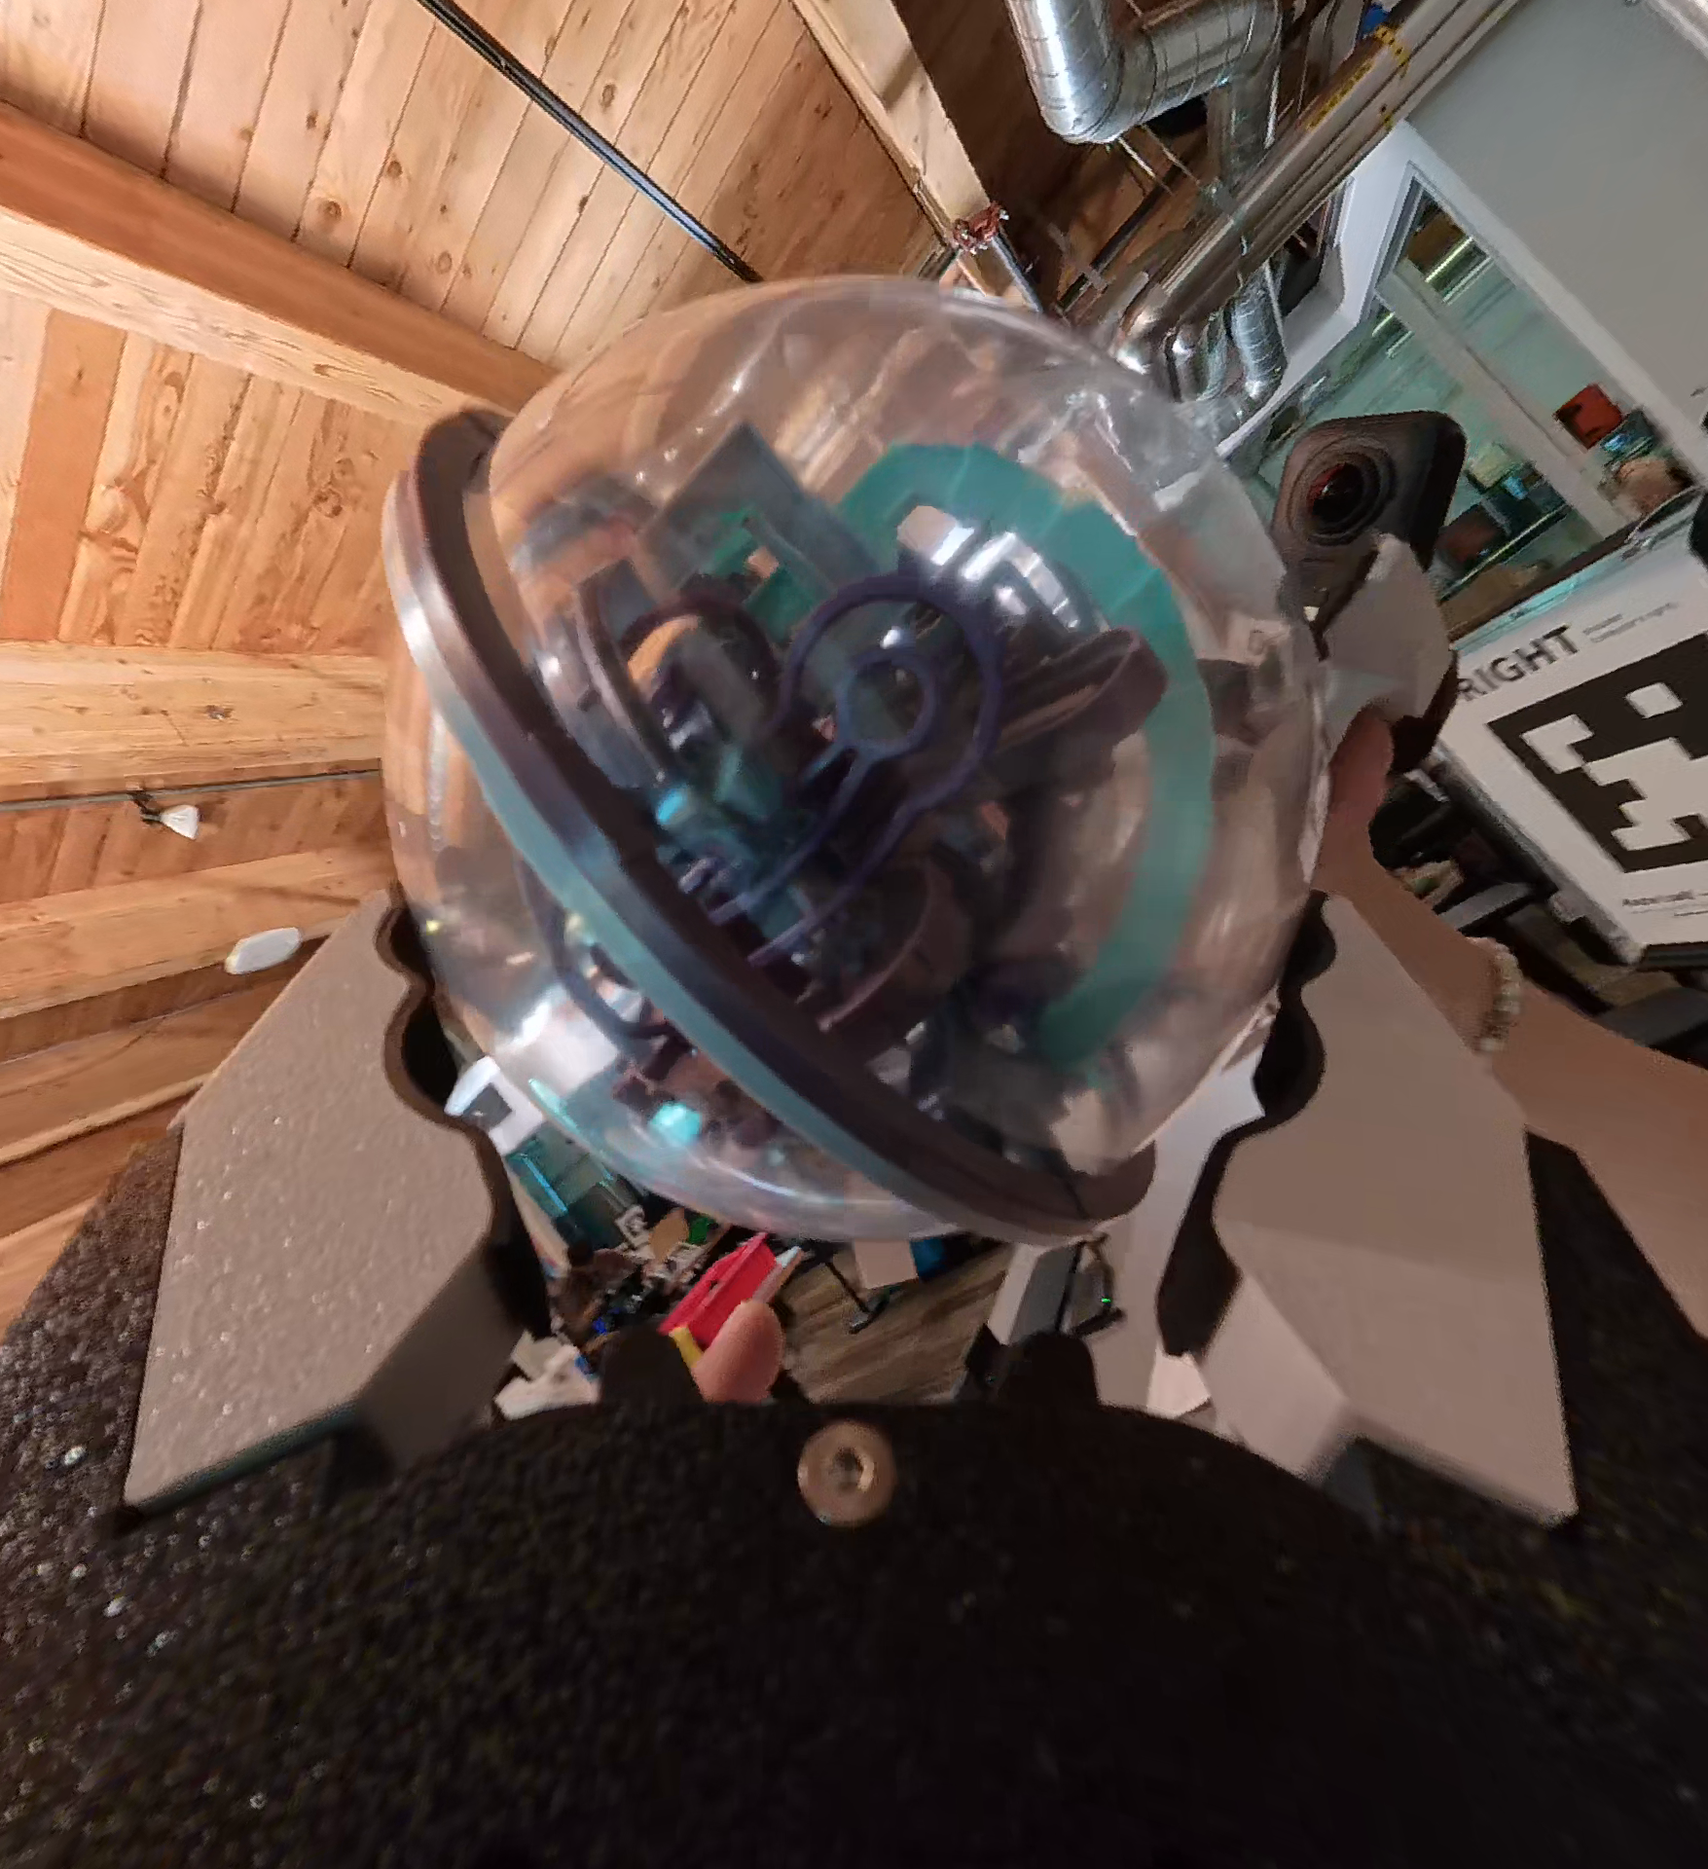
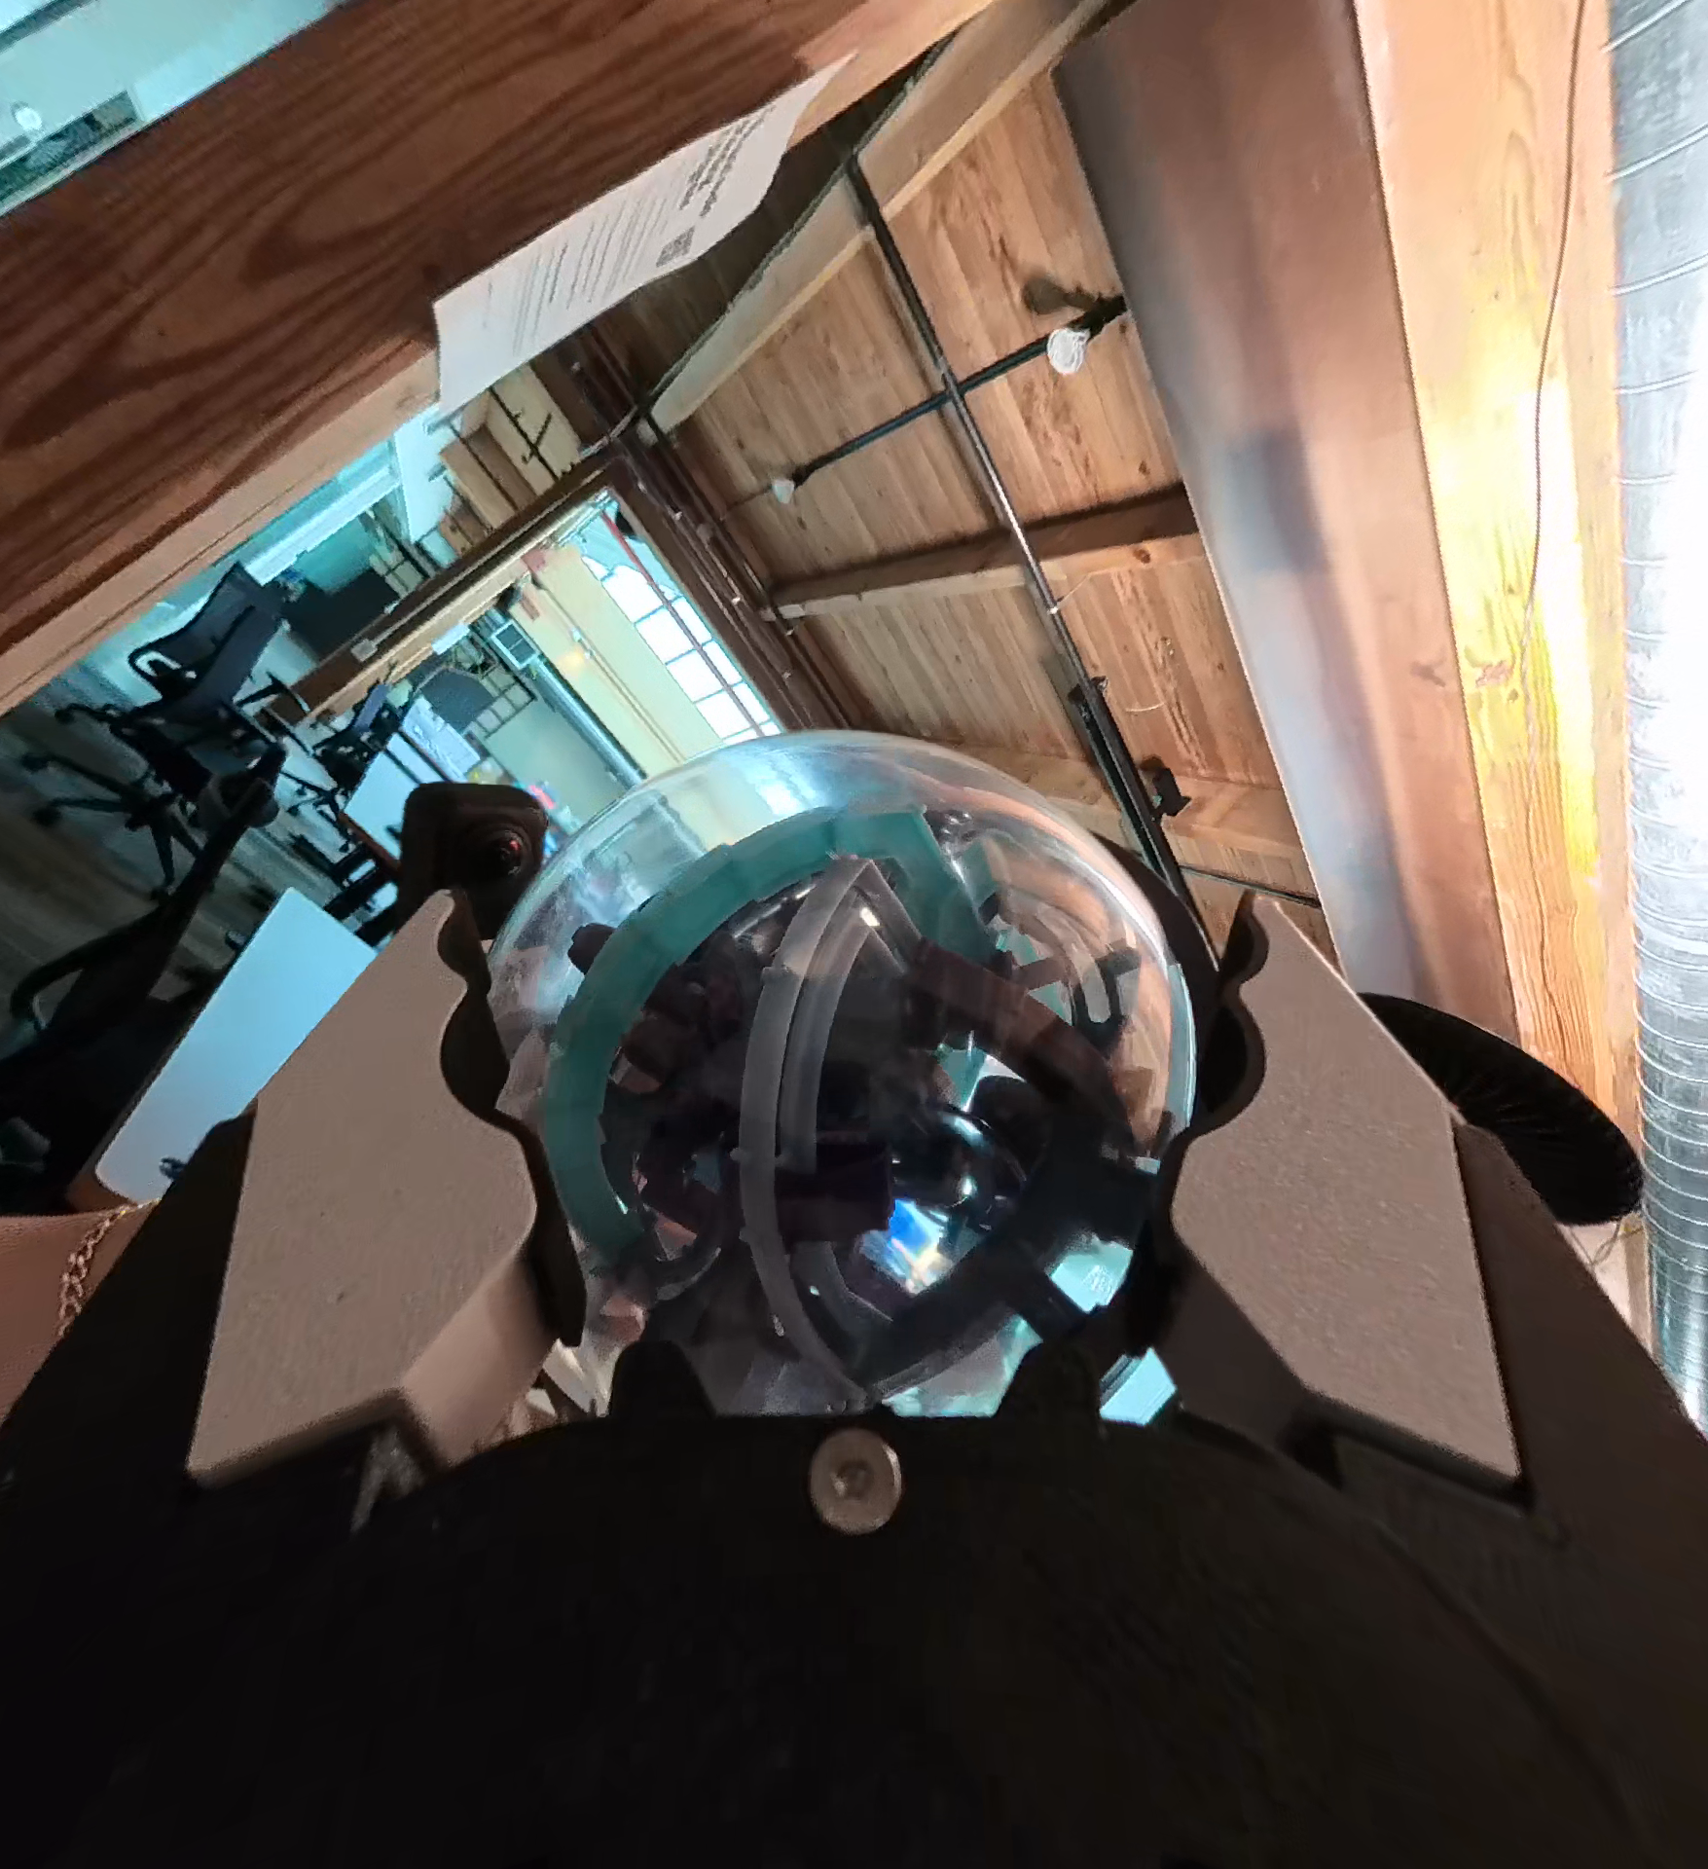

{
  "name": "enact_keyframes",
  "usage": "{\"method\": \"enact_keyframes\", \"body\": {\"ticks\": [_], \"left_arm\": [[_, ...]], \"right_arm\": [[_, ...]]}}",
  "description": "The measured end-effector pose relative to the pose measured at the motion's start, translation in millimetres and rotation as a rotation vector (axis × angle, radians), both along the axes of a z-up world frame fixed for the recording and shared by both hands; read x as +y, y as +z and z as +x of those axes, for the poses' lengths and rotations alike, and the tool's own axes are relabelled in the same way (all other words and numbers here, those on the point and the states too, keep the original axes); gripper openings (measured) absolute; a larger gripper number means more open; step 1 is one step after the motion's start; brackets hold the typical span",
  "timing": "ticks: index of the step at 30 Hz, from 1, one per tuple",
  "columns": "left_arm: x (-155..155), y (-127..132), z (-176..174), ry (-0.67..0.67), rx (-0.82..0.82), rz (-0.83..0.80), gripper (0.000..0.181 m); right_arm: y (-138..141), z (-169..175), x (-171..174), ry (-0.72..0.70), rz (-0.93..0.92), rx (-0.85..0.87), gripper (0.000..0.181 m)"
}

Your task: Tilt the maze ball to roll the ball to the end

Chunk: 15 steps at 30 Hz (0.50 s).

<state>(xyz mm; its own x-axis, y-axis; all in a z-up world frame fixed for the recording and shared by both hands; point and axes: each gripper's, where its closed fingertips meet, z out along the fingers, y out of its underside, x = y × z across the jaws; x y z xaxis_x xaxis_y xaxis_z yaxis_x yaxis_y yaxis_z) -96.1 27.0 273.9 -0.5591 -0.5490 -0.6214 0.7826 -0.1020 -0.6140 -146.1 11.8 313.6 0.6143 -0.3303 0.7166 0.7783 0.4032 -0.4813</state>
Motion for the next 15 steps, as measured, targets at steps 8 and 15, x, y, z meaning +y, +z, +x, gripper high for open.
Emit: {"method": "enact_keyframes", "body": {"ticks": [8,15], "left_arm": [[3.5,-10.0,3.5,-0.069,0.052,-0.054,0.158],[9.8,-35.3,8.8,-0.117,0.05,-0.091,0.158]], "right_arm": [[-21.7,12.1,-19.1,0.082,0.123,0.033,0.111],[-54.7,27.3,-26.1,0.233,0.217,0.144,0.087]]}}
